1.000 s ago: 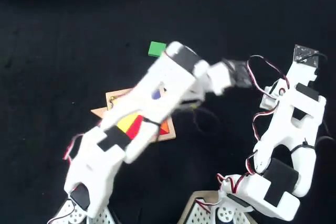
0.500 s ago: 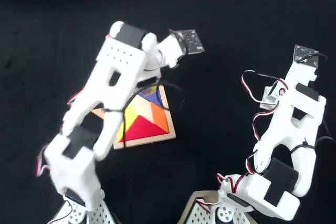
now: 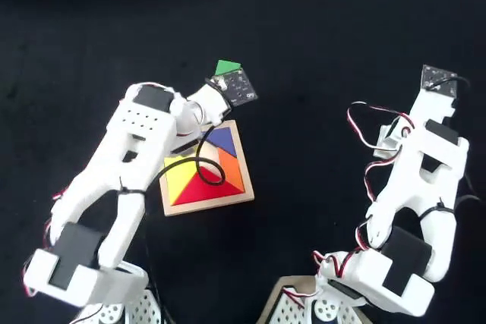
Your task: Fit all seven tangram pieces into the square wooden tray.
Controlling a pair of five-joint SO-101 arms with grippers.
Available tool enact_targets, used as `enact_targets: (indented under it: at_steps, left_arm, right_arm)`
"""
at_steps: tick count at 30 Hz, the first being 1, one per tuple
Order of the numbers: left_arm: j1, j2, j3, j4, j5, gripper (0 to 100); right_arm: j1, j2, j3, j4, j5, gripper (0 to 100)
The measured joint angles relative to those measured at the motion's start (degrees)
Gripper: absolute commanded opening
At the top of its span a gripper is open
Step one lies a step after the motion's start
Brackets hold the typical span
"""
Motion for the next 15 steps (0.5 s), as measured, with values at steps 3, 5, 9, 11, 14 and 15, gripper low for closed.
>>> enact_targets:
  at_steps: [3, 5, 9, 11, 14, 15]
  left_arm:
    - [0.0, 3.8, 0.0, -1.2, -3.6, 6]
    - [0.0, 6.9, -0.6, -1.3, -6.0, 6]
    - [-0.5, 12.2, -2.1, -1.4, -10.0, 6]
    - [-0.8, 13.5, -2.6, -1.4, -12.0, 6]
    - [-1.9, 14.2, -4.3, -1.4, -13.7, 12]
    - [-2.4, 14.2, -4.8, -1.4, -14.3, 16]
  right_arm:
    - [0.0, 0.0, 0.0, 0.0, 0.0, 1.1]
    - [0.0, 0.0, 0.0, 0.0, 0.0, 1.1]
    - [-1.0, 0.0, 0.0, 0.0, -0.1, 1.1]
    - [-1.8, 0.0, 0.0, 0.0, -0.1, 1.1]
    - [-2.0, 0.0, 0.0, 0.0, -0.2, 1.1]
    - [-2.0, 0.0, 0.0, 0.0, -0.2, 1.1]
